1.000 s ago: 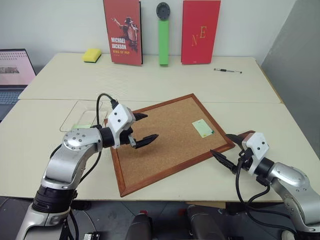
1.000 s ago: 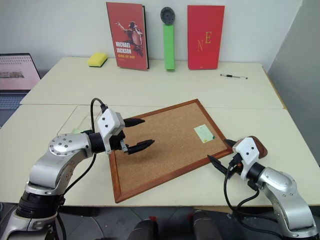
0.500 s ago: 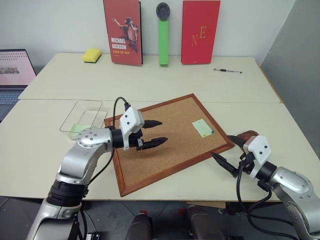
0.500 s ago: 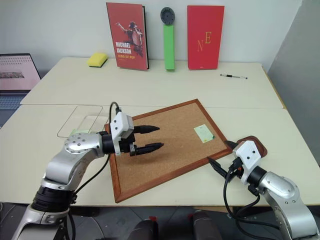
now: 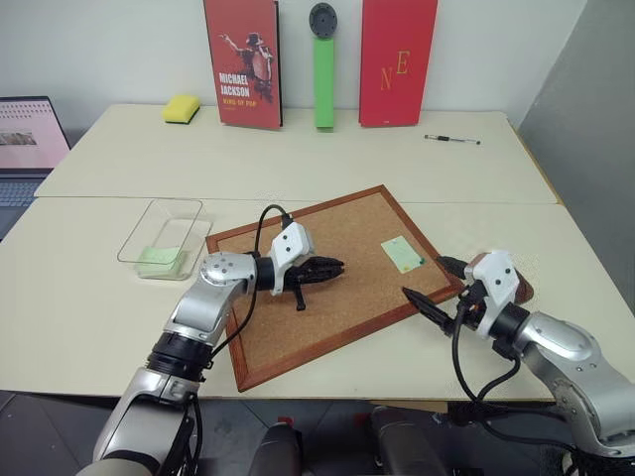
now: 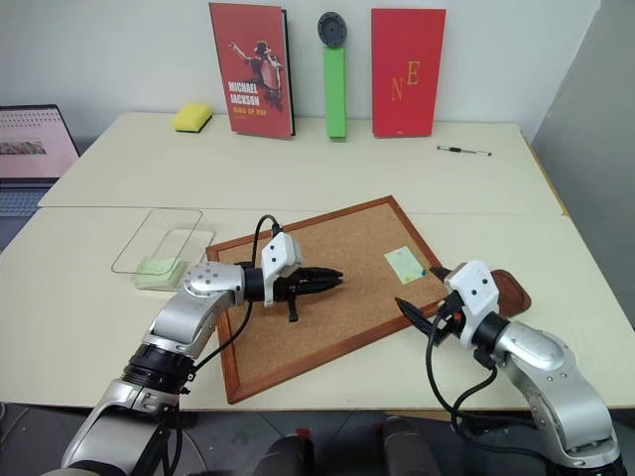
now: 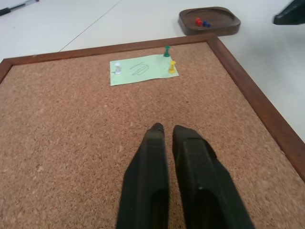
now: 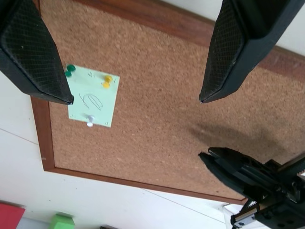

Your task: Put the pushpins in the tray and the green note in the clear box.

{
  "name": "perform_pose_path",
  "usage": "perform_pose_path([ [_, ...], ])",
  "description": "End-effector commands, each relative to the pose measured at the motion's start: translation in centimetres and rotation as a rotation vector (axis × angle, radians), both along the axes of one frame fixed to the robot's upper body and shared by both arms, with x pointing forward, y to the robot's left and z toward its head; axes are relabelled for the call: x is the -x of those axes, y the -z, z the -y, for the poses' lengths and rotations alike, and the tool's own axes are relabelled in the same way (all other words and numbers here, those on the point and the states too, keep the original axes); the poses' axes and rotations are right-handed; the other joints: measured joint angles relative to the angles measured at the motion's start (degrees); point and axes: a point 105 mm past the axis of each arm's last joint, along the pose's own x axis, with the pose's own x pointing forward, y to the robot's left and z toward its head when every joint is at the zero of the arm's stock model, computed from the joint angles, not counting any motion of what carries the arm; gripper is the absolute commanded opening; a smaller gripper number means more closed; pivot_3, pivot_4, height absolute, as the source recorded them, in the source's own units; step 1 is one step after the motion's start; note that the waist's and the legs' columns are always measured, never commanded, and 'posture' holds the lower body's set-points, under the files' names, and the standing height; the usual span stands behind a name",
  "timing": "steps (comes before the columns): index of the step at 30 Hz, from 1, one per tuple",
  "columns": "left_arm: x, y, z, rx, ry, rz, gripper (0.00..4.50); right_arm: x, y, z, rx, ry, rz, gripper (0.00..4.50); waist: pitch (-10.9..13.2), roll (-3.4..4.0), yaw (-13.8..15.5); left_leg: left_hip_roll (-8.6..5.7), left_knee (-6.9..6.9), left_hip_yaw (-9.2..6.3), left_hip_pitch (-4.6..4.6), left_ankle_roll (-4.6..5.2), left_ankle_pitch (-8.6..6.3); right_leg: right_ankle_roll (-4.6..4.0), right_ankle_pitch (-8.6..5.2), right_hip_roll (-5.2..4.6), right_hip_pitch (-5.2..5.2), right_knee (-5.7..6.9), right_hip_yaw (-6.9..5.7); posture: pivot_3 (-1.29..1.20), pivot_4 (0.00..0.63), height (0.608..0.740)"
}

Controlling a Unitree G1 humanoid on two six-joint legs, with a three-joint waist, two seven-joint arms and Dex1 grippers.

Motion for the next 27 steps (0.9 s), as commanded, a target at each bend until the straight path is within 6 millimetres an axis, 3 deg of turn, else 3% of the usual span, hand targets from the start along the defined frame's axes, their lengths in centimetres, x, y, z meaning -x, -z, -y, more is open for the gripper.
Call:
perform_pose_path([
  [1, 0.1, 1.0, -0.9, -0.026, 0.005, 0.010, 0.01, -1.1, -1.6, -1.3, -0.013, 0.006, 0.062, 4.50, 0.00, 0.00, -0.12, 0.00, 0.00, 0.00, 0.01, 0.00, 0.00, 0.00, 0.00, 0.00, 0.00, 0.01, 0.00, 0.00, 0.150, 0.740],
  [10, -0.5, 2.9, -2.5, -0.063, 0.007, -0.050, 0.01, -4.5, -3.2, -2.4, -0.052, 0.037, 0.049, 4.50, 0.00, 0.00, -0.16, 0.01, 0.02, -0.01, 0.01, 0.00, 0.00, 0.01, 0.01, 0.01, 0.00, 0.05, -0.02, 0.00, 0.150, 0.740],
  [18, 0.2, 4.0, -2.2, -0.079, 0.047, -0.079, 0.01, -8.2, -1.4, -2.3, 0.023, 0.096, -0.016, 4.50, -0.01, 0.01, -0.20, 0.01, 0.01, -0.02, 0.03, 0.01, 0.00, 0.01, 0.01, 0.01, 0.01, 0.06, -0.03, 0.00, 0.150, 0.740],
  [27, 0.8, 4.2, -2.6, -0.094, 0.042, -0.075, 0.01, -11.0, 0.4, -2.1, 0.065, 0.143, -0.041, 4.50, -0.01, 0.02, -0.26, 0.01, -0.02, -0.02, 0.02, 0.01, 0.00, 0.01, 0.01, 0.00, 0.00, 0.05, -0.03, 0.00, 0.150, 0.740],
])
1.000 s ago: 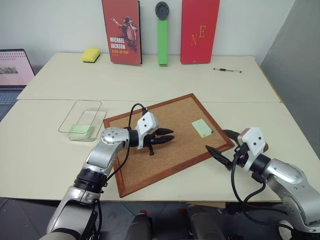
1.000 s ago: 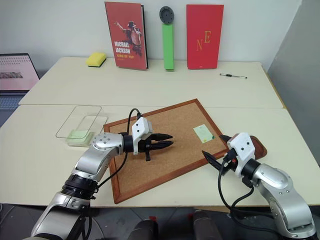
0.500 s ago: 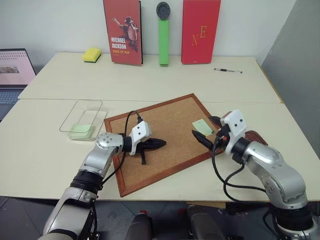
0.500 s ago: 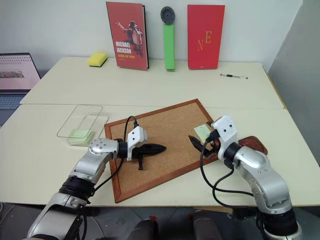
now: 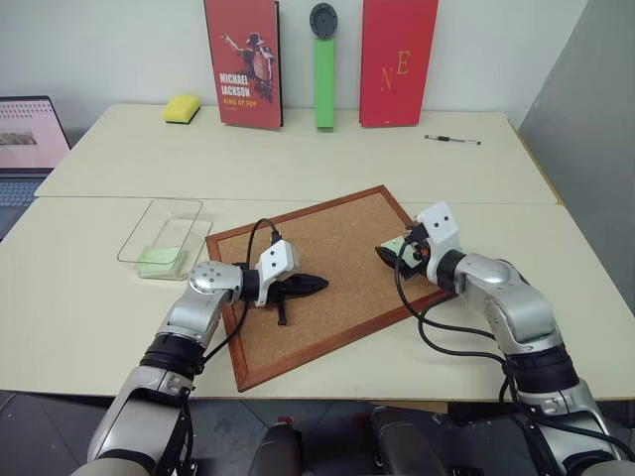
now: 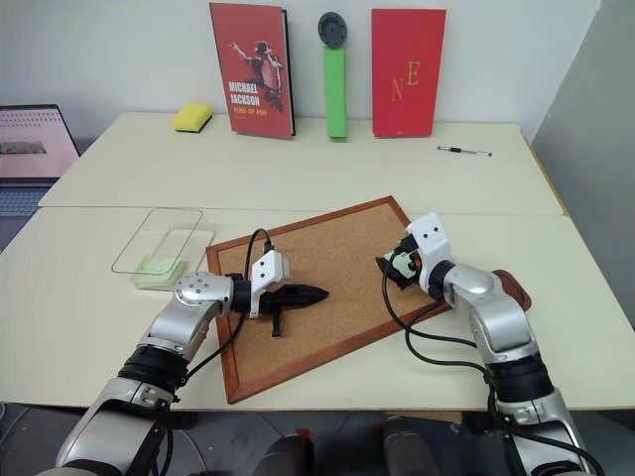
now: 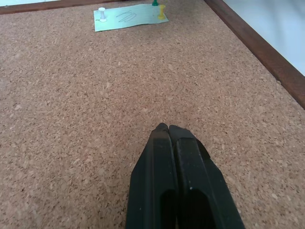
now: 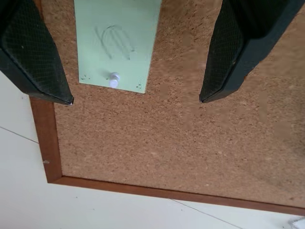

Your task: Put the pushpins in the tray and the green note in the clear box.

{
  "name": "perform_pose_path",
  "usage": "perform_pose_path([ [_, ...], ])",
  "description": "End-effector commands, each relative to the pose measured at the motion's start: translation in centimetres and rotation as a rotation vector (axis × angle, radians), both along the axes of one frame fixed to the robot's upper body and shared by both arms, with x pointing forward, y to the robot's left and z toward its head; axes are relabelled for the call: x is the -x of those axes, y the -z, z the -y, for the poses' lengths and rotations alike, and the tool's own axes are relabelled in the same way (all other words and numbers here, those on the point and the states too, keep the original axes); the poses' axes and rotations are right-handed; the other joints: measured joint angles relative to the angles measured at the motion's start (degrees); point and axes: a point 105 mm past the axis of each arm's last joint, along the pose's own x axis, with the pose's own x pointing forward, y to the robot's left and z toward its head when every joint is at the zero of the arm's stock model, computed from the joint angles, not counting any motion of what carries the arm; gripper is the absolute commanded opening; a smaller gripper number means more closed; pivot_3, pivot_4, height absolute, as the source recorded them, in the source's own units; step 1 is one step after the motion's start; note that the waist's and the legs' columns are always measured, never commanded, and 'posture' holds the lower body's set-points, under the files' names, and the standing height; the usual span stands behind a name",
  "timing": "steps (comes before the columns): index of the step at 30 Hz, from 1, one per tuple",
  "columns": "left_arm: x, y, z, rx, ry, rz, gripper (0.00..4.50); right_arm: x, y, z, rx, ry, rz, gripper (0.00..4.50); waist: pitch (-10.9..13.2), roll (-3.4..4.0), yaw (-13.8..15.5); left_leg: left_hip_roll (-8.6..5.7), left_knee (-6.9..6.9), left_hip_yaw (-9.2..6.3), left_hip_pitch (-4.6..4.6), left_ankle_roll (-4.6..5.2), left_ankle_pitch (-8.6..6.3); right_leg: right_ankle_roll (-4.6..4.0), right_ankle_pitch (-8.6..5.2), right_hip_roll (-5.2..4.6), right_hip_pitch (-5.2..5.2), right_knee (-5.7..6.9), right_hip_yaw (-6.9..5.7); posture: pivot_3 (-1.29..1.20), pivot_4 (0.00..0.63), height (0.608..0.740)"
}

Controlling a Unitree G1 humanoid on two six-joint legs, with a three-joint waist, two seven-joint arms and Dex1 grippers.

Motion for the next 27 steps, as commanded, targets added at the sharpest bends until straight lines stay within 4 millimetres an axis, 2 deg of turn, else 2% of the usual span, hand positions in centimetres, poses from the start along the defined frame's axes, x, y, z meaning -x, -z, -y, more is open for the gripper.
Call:
perform_pose_path([
  [1, 0.8, 0.9, -0.2, -0.036, 0.017, -0.022, 0.00, -0.9, -1.4, -0.1, -0.002, 0.008, 0.074, 4.31, 0.00, 0.00, 0.00, 0.00, 0.00, 0.00, 0.00, 0.00, 0.00, 0.00, 0.00, 0.00, 0.00, 0.00, 0.00, 0.00, 0.150, 0.740],
  [4, 0.8, 0.9, -0.5, -0.044, 0.008, -0.019, 0.00, -1.4, -0.9, 0.2, 0.004, 0.021, 0.068, 3.88, 0.00, 0.00, -0.03, 0.00, -0.02, 0.00, 0.00, 0.00, 0.00, 0.00, 0.00, 0.00, 0.00, 0.01, 0.00, 0.00, 0.150, 0.740],
  [12, 0.7, 0.8, -1.1, -0.053, -0.015, -0.009, 0.00, -1.6, -0.5, -0.2, 0.002, 0.008, 0.065, 2.17, 0.00, 0.01, -0.21, 0.01, -0.01, 0.00, 0.03, 0.00, 0.00, 0.00, 0.00, 0.01, -0.01, 0.05, 0.00, 0.00, 0.150, 0.740],
  [15, 0.7, 0.7, -1.3, -0.055, -0.022, -0.007, 0.00, -1.5, -0.3, -0.5, 0.005, 0.002, 0.061, 1.74, 0.00, 0.01, -0.30, 0.01, -0.01, 0.00, 0.04, 0.00, 0.00, -0.01, 0.00, 0.01, -0.01, 0.05, 0.01, 0.00, 0.150, 0.740],
  [23, 0.8, 0.7, -1.4, -0.061, -0.025, -0.004, 0.00, -1.6, -0.5, -0.6, 0.012, -0.004, 0.062, 0.07, 0.00, 0.01, -0.32, 0.01, -0.01, 0.00, 0.06, 0.00, 0.00, -0.01, 0.00, 0.02, -0.01, 0.09, 0.01, 0.00, 0.150, 0.740],
  [27, 0.7, 0.8, -1.5, -0.066, -0.026, -0.003, 0.00, -1.6, -0.9, -0.8, 0.011, -0.013, 0.069, 0.03, 0.00, 0.01, -0.32, 0.01, 0.00, 0.00, 0.06, 0.00, 0.00, -0.01, 0.00, 0.02, -0.01, 0.09, 0.01, 0.00, 0.150, 0.740],
])
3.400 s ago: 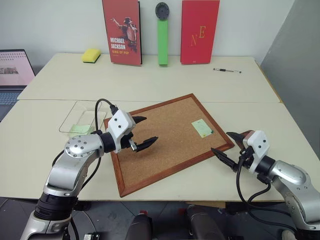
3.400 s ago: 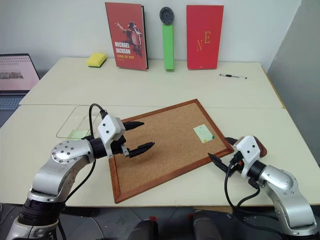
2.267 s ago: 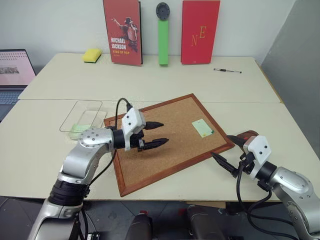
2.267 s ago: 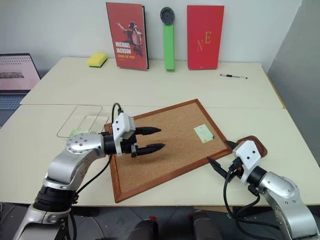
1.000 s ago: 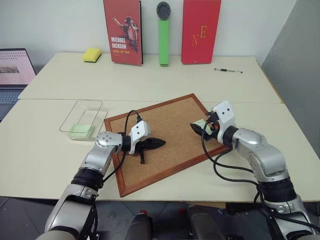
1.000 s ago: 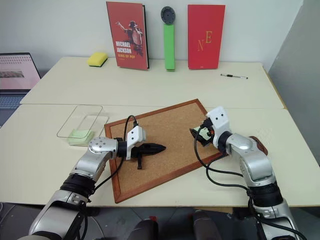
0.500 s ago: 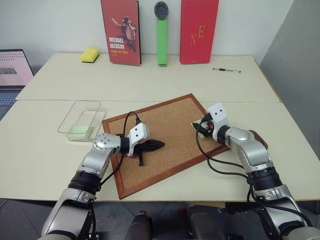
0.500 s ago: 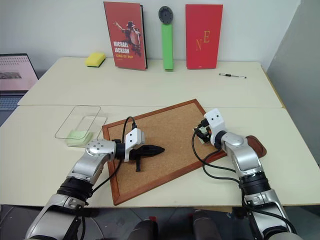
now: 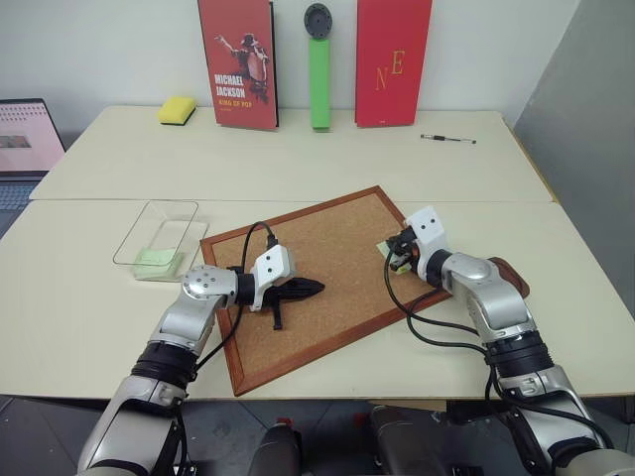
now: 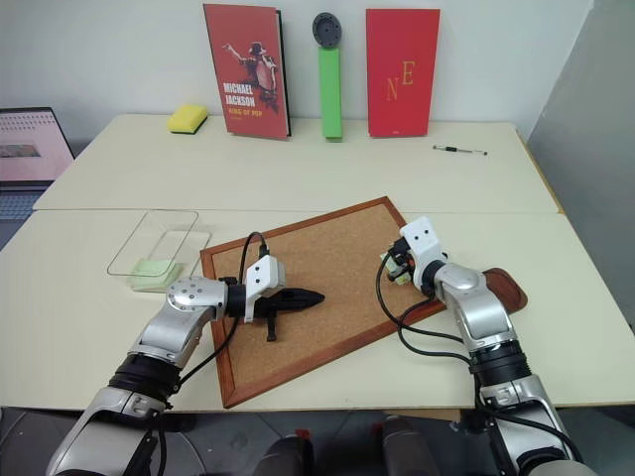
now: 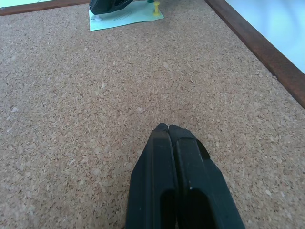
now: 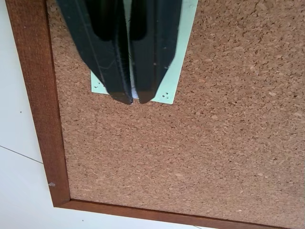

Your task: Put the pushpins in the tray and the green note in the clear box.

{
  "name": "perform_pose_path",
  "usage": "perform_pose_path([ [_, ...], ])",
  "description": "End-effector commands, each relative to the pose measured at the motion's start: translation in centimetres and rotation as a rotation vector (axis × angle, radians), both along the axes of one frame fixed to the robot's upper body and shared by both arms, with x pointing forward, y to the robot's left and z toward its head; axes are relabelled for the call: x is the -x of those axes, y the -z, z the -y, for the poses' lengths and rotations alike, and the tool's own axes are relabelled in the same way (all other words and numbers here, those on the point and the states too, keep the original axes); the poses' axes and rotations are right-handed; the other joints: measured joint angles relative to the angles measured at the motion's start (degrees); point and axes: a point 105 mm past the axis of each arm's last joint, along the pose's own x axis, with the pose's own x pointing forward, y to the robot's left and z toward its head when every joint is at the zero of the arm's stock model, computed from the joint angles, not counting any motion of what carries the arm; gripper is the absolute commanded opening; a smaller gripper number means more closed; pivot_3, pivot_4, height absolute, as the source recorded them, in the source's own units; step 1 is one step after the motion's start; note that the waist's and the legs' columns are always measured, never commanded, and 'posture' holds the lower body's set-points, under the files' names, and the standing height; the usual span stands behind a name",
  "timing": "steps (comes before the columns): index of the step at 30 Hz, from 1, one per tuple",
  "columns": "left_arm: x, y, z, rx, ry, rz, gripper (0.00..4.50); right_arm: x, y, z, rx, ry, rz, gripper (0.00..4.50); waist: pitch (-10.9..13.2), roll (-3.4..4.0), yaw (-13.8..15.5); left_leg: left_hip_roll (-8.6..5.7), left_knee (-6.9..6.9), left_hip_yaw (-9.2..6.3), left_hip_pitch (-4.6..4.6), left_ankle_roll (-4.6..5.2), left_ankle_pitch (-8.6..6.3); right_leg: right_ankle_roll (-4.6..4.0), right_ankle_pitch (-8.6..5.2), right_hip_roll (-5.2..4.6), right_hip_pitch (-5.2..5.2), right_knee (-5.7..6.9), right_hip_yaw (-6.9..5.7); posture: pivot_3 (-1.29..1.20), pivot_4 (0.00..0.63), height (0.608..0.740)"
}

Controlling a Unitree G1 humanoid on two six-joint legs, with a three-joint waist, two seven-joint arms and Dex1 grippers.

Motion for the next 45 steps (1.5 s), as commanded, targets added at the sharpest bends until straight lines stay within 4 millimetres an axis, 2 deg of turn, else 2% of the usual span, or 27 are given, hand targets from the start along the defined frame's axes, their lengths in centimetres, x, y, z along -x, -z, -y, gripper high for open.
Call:
perform_pose_path([
  [1, 0.2, 0.8, -0.9, -0.041, -0.017, -0.020, 0.00, -0.4, -2.4, -0.4, -0.011, -0.018, 0.074, 0.03, 0.00, 0.00, 0.00, 0.00, 0.00, 0.00, 0.00, 0.00, 0.00, 0.00, 0.00, 0.00, 0.00, 0.00, 0.00, 0.00, 0.150, 0.740],
  [11, 0.0, 1.2, -0.8, -0.059, -0.011, -0.016, 0.00, 0.3, -5.5, -0.8, -0.050, -0.016, 0.161, 0.03, 0.02, 0.03, 0.01, 0.00, -0.01, 0.00, -0.02, 0.00, 0.00, 0.00, 0.00, 0.00, -0.03, 0.01, 0.00, 0.00, 0.150, 0.740],
  [19, 0.2, 1.4, -0.7, -0.059, 0.001, -0.021, 0.00, 1.1, -6.2, -0.8, -0.035, -0.004, 0.179, 0.03, 0.01, 0.03, 0.02, 0.00, 0.01, 0.00, 0.04, 0.00, 0.00, 0.00, 0.00, 0.00, 0.00, 0.04, 0.00, 0.00, 0.150, 0.740],
  [23, 0.3, 1.5, -0.5, -0.060, 0.009, -0.020, 0.00, 1.9, -6.8, 0.1, -0.026, 0.018, 0.196, 0.03, 0.01, 0.03, 0.05, 0.00, 0.00, 0.00, 0.03, 0.00, 0.00, -0.01, 0.00, 0.00, 0.00, 0.04, 0.00, 0.00, 0.150, 0.740],
  [25, 0.3, 1.6, -0.4, -0.061, 0.012, -0.019, 0.00, 2.6, -7.3, 1.5, -0.017, 0.045, 0.209, 0.03, 0.01, 0.03, 0.19, 0.00, 0.00, 0.00, 0.02, 0.00, 0.00, -0.01, 0.00, 0.00, 0.00, 0.04, 0.01, 0.00, 0.150, 0.740],
  [29, 0.3, 1.7, -0.4, -0.067, 0.018, -0.016, 0.00, 4.6, -7.4, 5.4, 0.040, 0.142, 0.239, 0.03, 0.01, 0.03, 0.29, -0.01, -0.01, -0.02, -0.03, 0.00, 0.00, -0.01, -0.01, -0.01, 0.00, -0.02, -0.02, 0.00, 0.150, 0.740],
  [36, 0.2, 1.7, -0.4, -0.078, 0.031, -0.008, 0.00, 9.0, -4.2, 11.8, 0.275, 0.313, 0.174, 0.03, -0.02, 0.07, 0.37, -0.02, -0.01, 0.00, 0.03, 0.00, 0.00, -0.01, -0.02, -0.02, 0.05, -0.07, 0.01, 0.00, 0.150, 0.740],
  [41, 0.1, 1.5, -0.3, -0.075, 0.043, 0.004, 0.00, 10.3, -2.8, 14.5, 0.452, 0.358, 0.154, 0.03, -0.05, 0.11, 0.18, -0.01, 0.03, 0.12, 0.26, 0.00, 0.00, -0.25, -0.16, -0.02, 0.15, -0.05, 0.14, 0.00, 0.150, 0.740],
  [45, -0.1, 1.4, -0.1, -0.074, 0.046, 0.010, 0.00, 10.4, -2.1, 15.1, 0.483, 0.356, 0.147, 0.03, -0.05, 0.11, 0.18, -0.01, 0.03, 0.12, 0.30, 0.00, 0.00, -0.27, -0.18, -0.02, 0.18, -0.06, 0.13, 0.00, 0.150, 0.740],
])
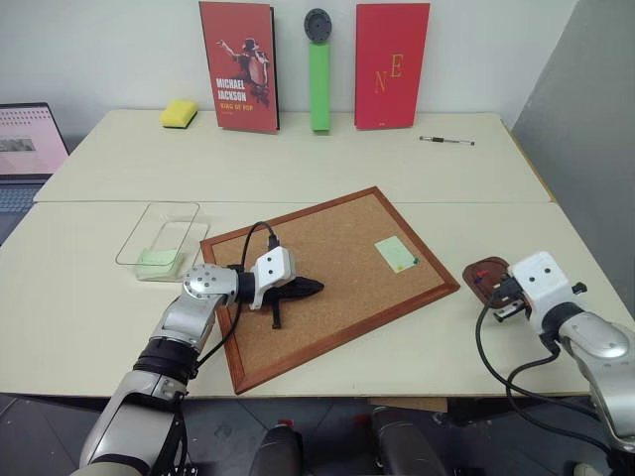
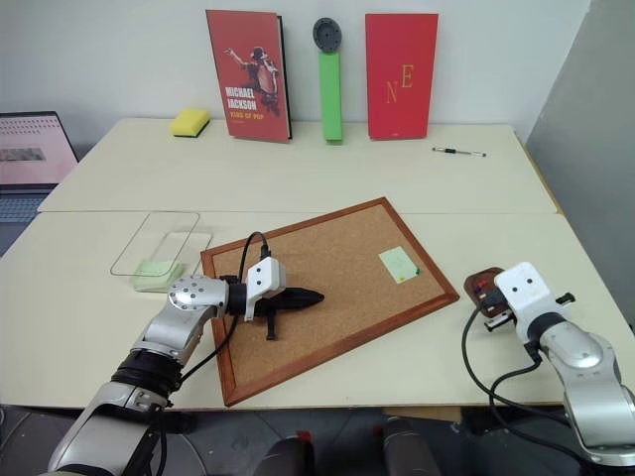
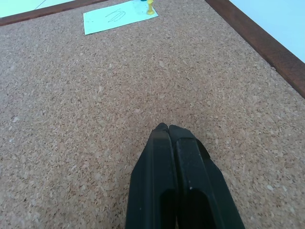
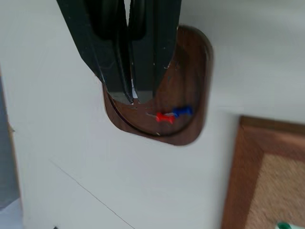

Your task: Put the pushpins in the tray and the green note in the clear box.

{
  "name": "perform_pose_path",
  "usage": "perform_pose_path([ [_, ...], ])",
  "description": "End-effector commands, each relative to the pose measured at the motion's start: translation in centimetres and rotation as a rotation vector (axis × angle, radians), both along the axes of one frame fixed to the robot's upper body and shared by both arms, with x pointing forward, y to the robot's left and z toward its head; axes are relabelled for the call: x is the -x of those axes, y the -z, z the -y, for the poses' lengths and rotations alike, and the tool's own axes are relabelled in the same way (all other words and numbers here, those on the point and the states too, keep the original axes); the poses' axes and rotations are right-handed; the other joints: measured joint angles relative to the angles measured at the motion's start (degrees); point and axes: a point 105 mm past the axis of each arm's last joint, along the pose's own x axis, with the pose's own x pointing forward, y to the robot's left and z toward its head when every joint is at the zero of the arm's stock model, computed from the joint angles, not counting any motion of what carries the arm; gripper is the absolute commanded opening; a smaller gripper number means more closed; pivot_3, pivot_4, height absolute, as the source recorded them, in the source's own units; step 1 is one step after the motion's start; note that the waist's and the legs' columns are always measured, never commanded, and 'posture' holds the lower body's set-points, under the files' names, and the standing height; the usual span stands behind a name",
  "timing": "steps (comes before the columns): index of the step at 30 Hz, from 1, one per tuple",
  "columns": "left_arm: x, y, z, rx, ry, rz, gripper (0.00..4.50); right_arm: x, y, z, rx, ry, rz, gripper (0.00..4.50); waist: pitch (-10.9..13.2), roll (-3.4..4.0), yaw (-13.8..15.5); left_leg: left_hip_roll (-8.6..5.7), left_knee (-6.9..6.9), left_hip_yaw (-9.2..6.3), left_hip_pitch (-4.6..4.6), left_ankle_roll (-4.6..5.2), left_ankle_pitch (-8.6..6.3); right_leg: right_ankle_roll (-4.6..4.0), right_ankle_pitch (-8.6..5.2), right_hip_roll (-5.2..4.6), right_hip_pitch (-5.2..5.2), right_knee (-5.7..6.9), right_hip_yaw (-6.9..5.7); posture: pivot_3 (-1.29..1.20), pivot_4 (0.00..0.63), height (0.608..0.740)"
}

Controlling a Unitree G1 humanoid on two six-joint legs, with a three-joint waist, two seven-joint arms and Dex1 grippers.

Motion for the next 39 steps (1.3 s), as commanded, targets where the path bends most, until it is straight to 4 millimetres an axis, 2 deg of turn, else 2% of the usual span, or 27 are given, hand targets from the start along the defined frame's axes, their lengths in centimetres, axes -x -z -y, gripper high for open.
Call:
perform_pose_path([
  [1, 0.3, 1.1, 0.0, -0.043, 0.017, -0.033, 0.00, -0.2, -1.0, 0.5, 0.042, -0.003, 0.057, 0.03, 0.00, 0.00, 0.01, 0.00, 0.00, 0.00, 0.00, 0.00, 0.00, 0.00, 0.00, 0.00, 0.00, 0.00, 0.00, 0.00, 0.150, 0.740],
  [5, 0.3, 1.0, -0.1, -0.045, 0.018, -0.028, 0.00, -0.6, -0.4, 0.3, 0.034, -0.009, 0.052, 0.03, 0.00, 0.00, 0.07, -0.01, -0.02, 0.00, -0.01, 0.00, 0.00, 0.02, 0.01, 0.00, 0.03, -0.03, -0.01, 0.00, 0.150, 0.740],
  [6, 0.3, 1.0, -0.1, -0.045, 0.018, -0.027, 0.00, -0.6, -0.2, 0.3, 0.031, -0.011, 0.050, 0.25, 0.00, 0.00, 0.07, 0.00, -0.03, 0.00, -0.02, 0.00, 0.00, 0.02, 0.01, 0.00, 0.03, -0.04, -0.01, 0.00, 0.150, 0.740],
  [7, 0.3, 1.0, -0.1, -0.045, 0.018, -0.025, 0.00, -0.7, 0.0, 0.2, 0.029, -0.015, 0.041, 0.25, 0.00, 0.00, 0.07, -0.01, -0.03, 0.00, -0.01, 0.00, 0.00, 0.02, 0.01, 0.00, 0.04, -0.04, -0.01, 0.00, 0.150, 0.740],
  [11, 0.3, 1.0, -0.1, -0.045, 0.016, -0.022, 0.00, -0.6, 0.5, 0.1, 0.029, -0.023, 0.025, 1.19, 0.00, 0.00, 0.07, 0.00, -0.03, -0.01, 0.00, 0.00, 0.00, 0.01, 0.00, 0.00, 0.04, -0.04, -0.01, 0.00, 0.150, 0.740],
  [17, 0.4, 1.0, -0.3, -0.048, 0.015, -0.020, 0.00, -0.5, -0.8, -0.1, 0.038, -0.036, 0.050, 2.44, 0.00, 0.00, 0.07, 0.00, -0.03, -0.01, 0.00, 0.00, 0.00, 0.00, 0.00, 0.00, 0.05, -0.04, -0.01, 0.00, 0.150, 0.740],
  [21, 0.4, 1.0, -0.4, -0.051, 0.013, -0.019, 0.00, -0.4, -3.1, -1.5, -0.051, -0.092, 0.107, 2.44, 0.00, 0.00, 0.06, 0.00, -0.03, -0.01, 0.00, 0.00, 0.00, 0.01, 0.00, 0.00, 0.04, -0.04, -0.01, 0.00, 0.150, 0.740],
  [26, 0.3, 1.0, -0.4, -0.055, 0.016, -0.019, 0.00, -0.8, -3.9, -6.0, -0.288, -0.208, 0.135, 2.44, 0.00, -0.03, 0.00, 0.01, -0.04, -0.04, 0.04, 0.00, 0.00, 0.00, 0.00, 0.01, 0.08, -0.03, -0.05, 0.00, 0.150, 0.740],
  [28, 0.3, 1.0, -0.4, -0.055, 0.018, -0.020, 0.00, -1.6, -3.3, -7.8, -0.376, -0.231, 0.138, 2.44, -0.01, -0.03, -0.01, 0.04, -0.04, -0.05, 0.05, 0.00, 0.00, 0.00, 0.00, 0.03, 0.10, -0.03, -0.05, 0.00, 0.150, 0.740],
  [30, 0.3, 1.0, -0.2, -0.054, 0.021, -0.019, 0.00, -2.6, -2.4, -8.8, -0.417, -0.224, 0.135, 2.44, -0.01, -0.03, 0.00, 0.03, -0.04, -0.05, 0.05, 0.00, 0.00, 0.00, 0.00, 0.02, 0.11, -0.05, -0.06, 0.00, 0.150, 0.740],
  [34, 0.2, 1.0, -0.1, -0.054, 0.025, -0.019, 0.00, -4.2, -1.1, -9.4, -0.449, -0.197, 0.133, 2.44, -0.01, -0.03, 0.07, 0.00, -0.04, -0.04, 0.02, 0.00, 0.00, 0.00, 0.00, 0.00, 0.11, -0.08, -0.04, 0.00, 0.150, 0.740],
  [39, 0.1, 1.0, 0.0, -0.053, 0.024, -0.018, 0.00, -5.1, 0.0, -9.9, -0.451, -0.209, 0.110, 2.44, -0.01, -0.02, 0.08, 0.01, -0.08, -0.05, 0.02, 0.00, 0.00, 0.19, 0.11, 0.01, 0.10, -0.07, -0.07, 0.00, 0.150, 0.740],
])
